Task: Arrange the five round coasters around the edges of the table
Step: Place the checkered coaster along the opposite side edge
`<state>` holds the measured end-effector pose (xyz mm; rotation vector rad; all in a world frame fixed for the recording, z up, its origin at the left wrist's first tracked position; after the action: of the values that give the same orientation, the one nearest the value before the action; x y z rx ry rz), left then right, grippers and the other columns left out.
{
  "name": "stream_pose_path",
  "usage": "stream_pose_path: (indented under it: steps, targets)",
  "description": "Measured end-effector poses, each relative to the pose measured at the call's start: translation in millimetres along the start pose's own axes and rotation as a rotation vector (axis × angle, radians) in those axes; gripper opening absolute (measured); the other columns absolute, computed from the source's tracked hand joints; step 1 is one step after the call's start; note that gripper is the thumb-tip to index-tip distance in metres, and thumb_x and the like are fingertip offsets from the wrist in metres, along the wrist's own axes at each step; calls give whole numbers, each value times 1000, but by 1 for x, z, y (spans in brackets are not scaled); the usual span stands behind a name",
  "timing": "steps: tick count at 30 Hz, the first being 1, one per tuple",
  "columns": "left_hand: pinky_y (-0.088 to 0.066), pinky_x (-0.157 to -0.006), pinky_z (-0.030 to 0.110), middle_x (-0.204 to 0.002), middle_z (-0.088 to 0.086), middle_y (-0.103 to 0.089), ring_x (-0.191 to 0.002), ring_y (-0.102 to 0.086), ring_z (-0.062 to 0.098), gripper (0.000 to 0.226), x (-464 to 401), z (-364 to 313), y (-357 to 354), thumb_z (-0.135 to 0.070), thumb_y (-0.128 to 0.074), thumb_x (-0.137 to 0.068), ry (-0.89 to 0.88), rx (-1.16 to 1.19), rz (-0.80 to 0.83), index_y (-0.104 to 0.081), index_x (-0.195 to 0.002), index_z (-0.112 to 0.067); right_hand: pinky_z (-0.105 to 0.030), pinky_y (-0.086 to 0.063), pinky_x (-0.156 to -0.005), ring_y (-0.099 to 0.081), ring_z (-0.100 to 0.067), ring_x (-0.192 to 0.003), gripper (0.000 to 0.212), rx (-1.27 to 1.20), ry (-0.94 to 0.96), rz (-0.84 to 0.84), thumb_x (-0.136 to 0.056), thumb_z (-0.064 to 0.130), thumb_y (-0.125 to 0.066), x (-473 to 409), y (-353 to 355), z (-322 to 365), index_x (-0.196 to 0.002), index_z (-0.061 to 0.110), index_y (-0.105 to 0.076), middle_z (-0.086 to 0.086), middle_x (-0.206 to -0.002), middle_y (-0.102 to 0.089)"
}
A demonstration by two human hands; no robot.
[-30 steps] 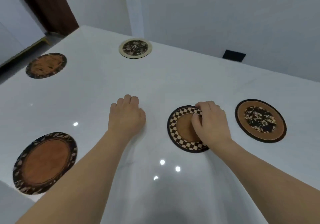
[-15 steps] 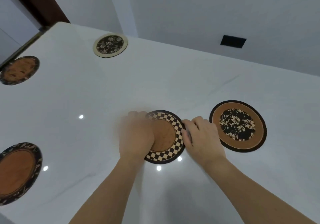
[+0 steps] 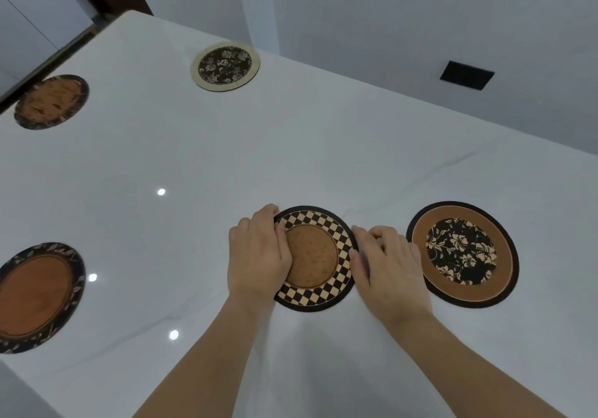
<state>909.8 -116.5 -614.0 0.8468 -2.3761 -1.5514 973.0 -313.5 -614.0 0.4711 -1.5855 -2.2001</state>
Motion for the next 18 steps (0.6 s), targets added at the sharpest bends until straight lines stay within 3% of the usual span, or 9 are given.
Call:
stream_pose_path:
  steps: [6,13,15,18]
  targets:
    - [-43,-79,38,-85,-3,-68,-73,-57,22,22,-1,-1,5,-18,-42,-97,-37,49,11,-60,-109,-19,-39,-38,-93,-51,-18,-102,46,13,1,43,-95,45,-37,-3,0,1,-136,27,-47,0,-115,-49]
    - [-55,-74,41,-67,-10,-65,-70,-63,10,12,18,16,25,-22,-54,-89,279,579,91,-65,-86,-23,-38,-21,-103,-40,-18,-117,34,-215,-109,79,-94,43,-45,0,5,4,-127,41,-56,3,-120,-46]
    - [-55,-74,41,-60,-12,-60,-65,-60,10,12,36,26,35,-22,-56,-89,281,589,134,-65,-82,-21,-36,-18,-101,-38,-18,-118,30,-248,-170,86,-93,43,-46,11,-1,17,-120,42,-59,6,-119,-47]
    - [-53,-66,39,-49,-10,-53,-53,-52,12,13,87,49,54,-19,-56,-91,201,513,205,-60,-80,-20,-34,-23,-97,-45,-17,-109,33,-169,-38,84,-91,44,-46,48,-10,49,-121,33,-57,6,-114,-51]
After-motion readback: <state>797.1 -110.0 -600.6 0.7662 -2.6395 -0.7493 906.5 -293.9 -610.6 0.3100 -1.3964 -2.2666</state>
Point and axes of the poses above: each hand's wrist, its own x-axis away from the middle knuckle, its own y-axis out of the back of the hand, z = x × y, the point moved 6 cm from there along -x, towards the middle knuckle
